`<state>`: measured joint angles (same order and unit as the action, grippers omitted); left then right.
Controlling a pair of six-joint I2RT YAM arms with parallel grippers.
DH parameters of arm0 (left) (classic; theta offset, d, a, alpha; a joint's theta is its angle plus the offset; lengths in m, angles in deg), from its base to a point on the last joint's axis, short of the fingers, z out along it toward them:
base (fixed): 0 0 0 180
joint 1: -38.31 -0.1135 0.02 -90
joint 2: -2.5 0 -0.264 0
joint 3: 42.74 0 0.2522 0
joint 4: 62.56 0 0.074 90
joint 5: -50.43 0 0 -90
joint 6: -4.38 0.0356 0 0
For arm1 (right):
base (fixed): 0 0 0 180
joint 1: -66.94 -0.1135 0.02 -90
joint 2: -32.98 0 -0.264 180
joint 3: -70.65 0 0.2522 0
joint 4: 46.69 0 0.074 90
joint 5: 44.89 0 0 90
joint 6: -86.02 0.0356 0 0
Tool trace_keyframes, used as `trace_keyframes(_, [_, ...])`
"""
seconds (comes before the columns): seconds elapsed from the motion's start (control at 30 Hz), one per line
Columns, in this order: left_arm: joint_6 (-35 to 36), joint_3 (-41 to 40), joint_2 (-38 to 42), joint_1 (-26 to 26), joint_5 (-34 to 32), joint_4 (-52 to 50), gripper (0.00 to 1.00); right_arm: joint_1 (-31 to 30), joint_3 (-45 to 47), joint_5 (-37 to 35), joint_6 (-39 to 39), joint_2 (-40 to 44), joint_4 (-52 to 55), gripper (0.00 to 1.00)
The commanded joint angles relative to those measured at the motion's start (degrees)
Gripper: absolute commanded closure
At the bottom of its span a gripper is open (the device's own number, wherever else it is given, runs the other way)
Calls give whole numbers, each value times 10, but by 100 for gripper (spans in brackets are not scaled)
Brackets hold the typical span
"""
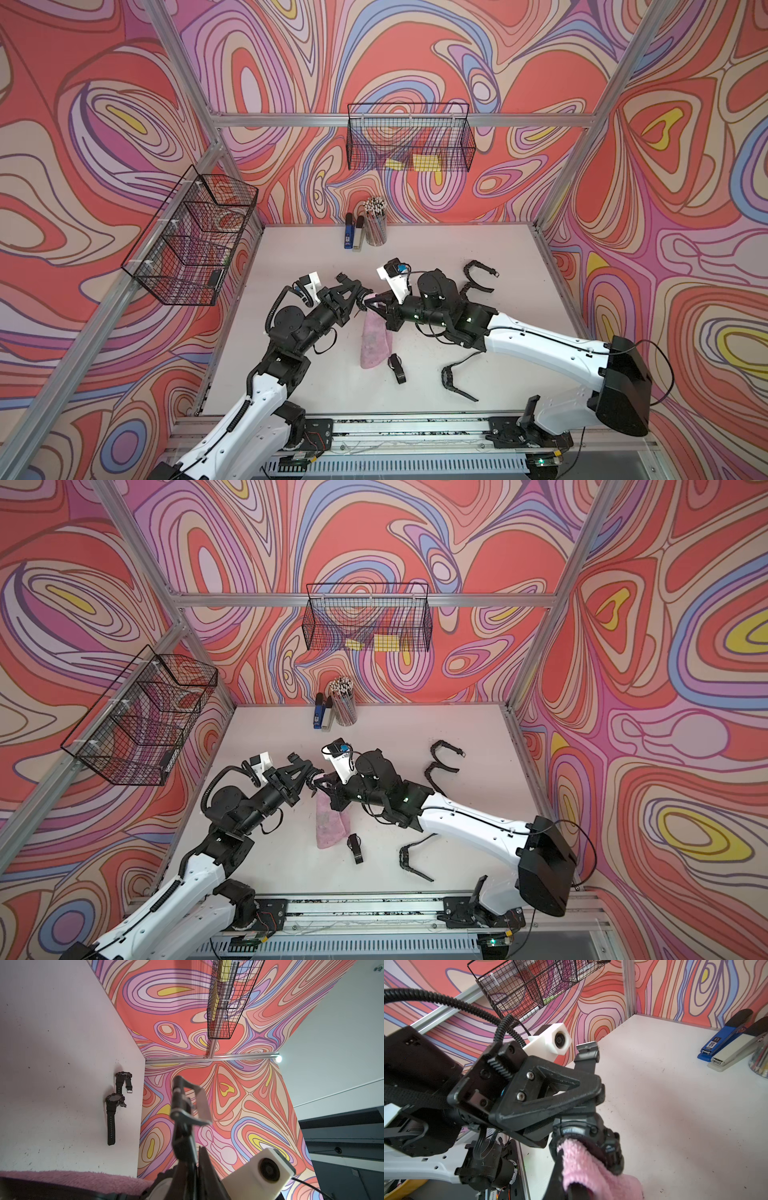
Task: Wipe the watch dial
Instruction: Wipe the dirt from the watch dial.
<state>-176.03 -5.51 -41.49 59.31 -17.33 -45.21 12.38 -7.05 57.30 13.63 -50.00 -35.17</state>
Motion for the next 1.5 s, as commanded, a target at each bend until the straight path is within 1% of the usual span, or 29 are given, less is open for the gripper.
trace_keyframes(0.0, [-7, 3, 23, 8, 44, 45, 100, 6, -29, -85, -13, -22, 29, 100])
trace_keyframes(0.23, [-9, 2, 32, 8, 39, 47, 100, 5, -75, -106, -33, -43, 68, 100])
trace_keyframes(0.3, [-10, 3, 32, 8, 37, 48, 100, 5, -79, -93, -35, -46, 71, 100])
trace_keyframes(0.37, [-10, 5, 28, 8, 37, 52, 100, 3, -84, -66, -37, -51, 72, 100])
trace_keyframes(0.43, [-12, 6, 23, 8, 36, 63, 100, -13, -84, -62, -45, -57, 68, 100])
trace_keyframes(0.57, [-20, 6, 8, 9, 36, 90, 100, -61, -106, -88, -62, -84, 89, 100])
trace_keyframes(0.67, [-21, 8, 10, 8, 29, 93, 100, -71, -90, -88, -47, -93, 79, 100])
trace_keyframes(0.8, [-20, 10, 24, 8, 23, 82, 100, -70, -46, -94, -25, -82, 57, 100])
trace_keyframes(1.03, [-26, 15, 28, 8, 18, 88, 100, -69, -5, -136, -17, -64, 61, 100])
trace_keyframes(1.2, [-26, 21, 28, 8, 22, 87, 100, -45, 19, -137, 0, -54, 46, 100])
trace_keyframes(1.3, [-26, 23, 32, 7, 23, 82, 100, -27, 17, -135, -5, -49, 44, 100])
trace_keyframes(1.47, [-29, 16, 36, 8, 25, 80, 100, -8, -36, -134, -40, -57, 70, 100])
